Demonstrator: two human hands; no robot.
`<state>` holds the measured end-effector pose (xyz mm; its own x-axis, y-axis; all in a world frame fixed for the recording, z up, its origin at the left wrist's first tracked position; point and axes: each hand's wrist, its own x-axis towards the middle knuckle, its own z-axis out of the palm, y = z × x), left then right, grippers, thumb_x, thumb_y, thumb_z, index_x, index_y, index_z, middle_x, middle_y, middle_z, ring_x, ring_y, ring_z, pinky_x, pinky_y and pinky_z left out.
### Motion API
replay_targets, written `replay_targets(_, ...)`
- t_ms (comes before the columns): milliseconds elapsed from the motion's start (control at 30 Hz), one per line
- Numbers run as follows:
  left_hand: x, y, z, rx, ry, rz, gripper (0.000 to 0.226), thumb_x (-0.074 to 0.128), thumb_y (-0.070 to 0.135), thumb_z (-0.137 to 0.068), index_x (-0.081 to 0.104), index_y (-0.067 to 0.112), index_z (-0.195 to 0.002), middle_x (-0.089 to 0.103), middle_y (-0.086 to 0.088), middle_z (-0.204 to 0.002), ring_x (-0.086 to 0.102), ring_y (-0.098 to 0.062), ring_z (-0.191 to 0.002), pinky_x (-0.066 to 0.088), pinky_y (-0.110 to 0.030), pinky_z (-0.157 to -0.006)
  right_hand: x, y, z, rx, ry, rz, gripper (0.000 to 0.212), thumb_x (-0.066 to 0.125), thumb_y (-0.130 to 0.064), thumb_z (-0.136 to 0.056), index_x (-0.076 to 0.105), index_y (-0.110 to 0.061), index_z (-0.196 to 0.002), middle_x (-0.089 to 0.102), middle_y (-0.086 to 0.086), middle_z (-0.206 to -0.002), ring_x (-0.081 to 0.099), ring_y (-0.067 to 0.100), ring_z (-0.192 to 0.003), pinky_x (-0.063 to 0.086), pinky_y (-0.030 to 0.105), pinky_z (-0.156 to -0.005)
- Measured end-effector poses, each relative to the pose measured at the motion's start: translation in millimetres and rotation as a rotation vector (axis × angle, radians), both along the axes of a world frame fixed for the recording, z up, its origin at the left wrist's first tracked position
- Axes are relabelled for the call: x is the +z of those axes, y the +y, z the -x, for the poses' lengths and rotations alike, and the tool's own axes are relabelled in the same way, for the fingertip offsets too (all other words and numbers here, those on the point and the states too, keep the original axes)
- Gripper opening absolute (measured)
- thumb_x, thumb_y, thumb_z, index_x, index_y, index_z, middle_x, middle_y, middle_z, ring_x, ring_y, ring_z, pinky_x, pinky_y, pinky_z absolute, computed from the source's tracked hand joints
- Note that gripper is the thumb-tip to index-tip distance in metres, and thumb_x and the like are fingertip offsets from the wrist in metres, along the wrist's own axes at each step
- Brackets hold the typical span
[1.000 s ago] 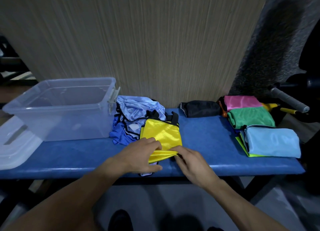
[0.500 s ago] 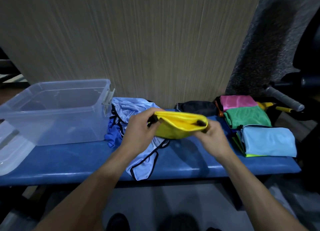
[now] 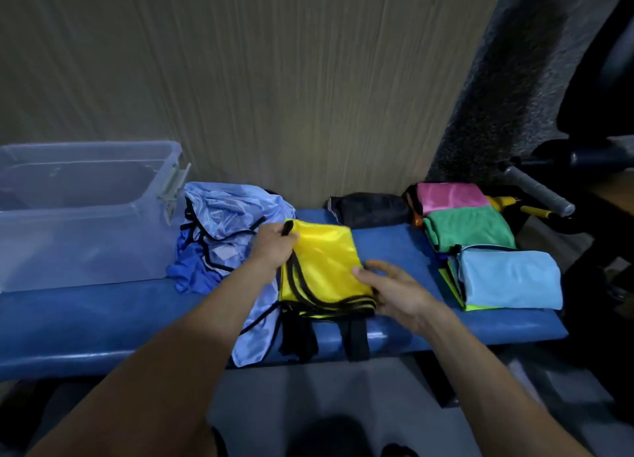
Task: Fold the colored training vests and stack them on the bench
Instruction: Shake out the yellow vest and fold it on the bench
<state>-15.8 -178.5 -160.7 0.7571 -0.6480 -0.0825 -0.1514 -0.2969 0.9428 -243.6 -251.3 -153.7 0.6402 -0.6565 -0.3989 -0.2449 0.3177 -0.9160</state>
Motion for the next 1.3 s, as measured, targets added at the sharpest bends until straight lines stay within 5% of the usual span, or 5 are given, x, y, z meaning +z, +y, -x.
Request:
replay_targets(233,-10,-4,0,0.096,-0.015,-0.058,0.012,0.066,0.02,-0.096,0.071,0.018,-0.107,0.068,-0.006,-0.096,0.062,-0.025,-0.094,0.049,-0.033,-0.085,-7,2,25,0.237,-0.067,0.168,0.043,0.084,-0.017,-0.079,0.069,-0.019,-0.119,0.059,0.018,-0.101,0.068,0.017,-0.094,0.057,0.025,-0.078)
replay_targets(667,-12,-1,-1,0.053,-0.127,-0.1,0.014,0.063,0.02,-0.098,0.065,0.011,-0.088,0.07,-0.015,-0.093,0.065,-0.033,-0.091,0.05,-0.039,-0.073,-22,15,36,0.069,-0.074,0.468,0.033,0.054,0.023,-0.086,0.044,-0.008,-0.076,0.044,0.007,-0.072,0.066,0.024,-0.056,0.056,0.033,-0.047)
replay_targets(967,24,21,24,-0.151,-0.982,-0.271,0.047,0.059,0.022,-0.097,0.047,0.014,-0.141,0.045,-0.007,-0.138,0.043,-0.03,-0.125,0.046,-0.045,-0.092,-13,14,56,0.422,0.176,0.945,0.062,0.066,-0.01,-0.07,0.048,-0.038,-0.122,0.047,-0.007,-0.102,0.058,0.012,-0.071,0.049,0.025,-0.064)
replay_targets(1133,15,29,66,-0.75,-0.746,-0.056,0.029,0.055,0.003,-0.094,0.07,0.013,-0.117,0.065,-0.002,-0.11,0.062,-0.019,-0.102,0.046,-0.032,-0.092,-7,19,62,0.544,0.246,1.016,0.09,0.076,-0.03,-0.067,0.032,-0.053,-0.143,0.038,-0.013,-0.113,0.056,0.013,-0.091,0.054,0.037,-0.082)
replay_targets(1300,7,37,70,-0.844,-0.753,-0.071,0.025,0.057,0.021,-0.097,0.072,0.021,-0.116,0.062,0.004,-0.097,0.06,-0.014,-0.094,0.046,-0.03,-0.089,-13,33,60,0.421,0.202,1.353,0.037,0.077,-0.033,-0.081,0.058,-0.035,-0.113,0.046,-0.017,-0.11,0.055,0.008,-0.093,0.054,0.04,-0.074)
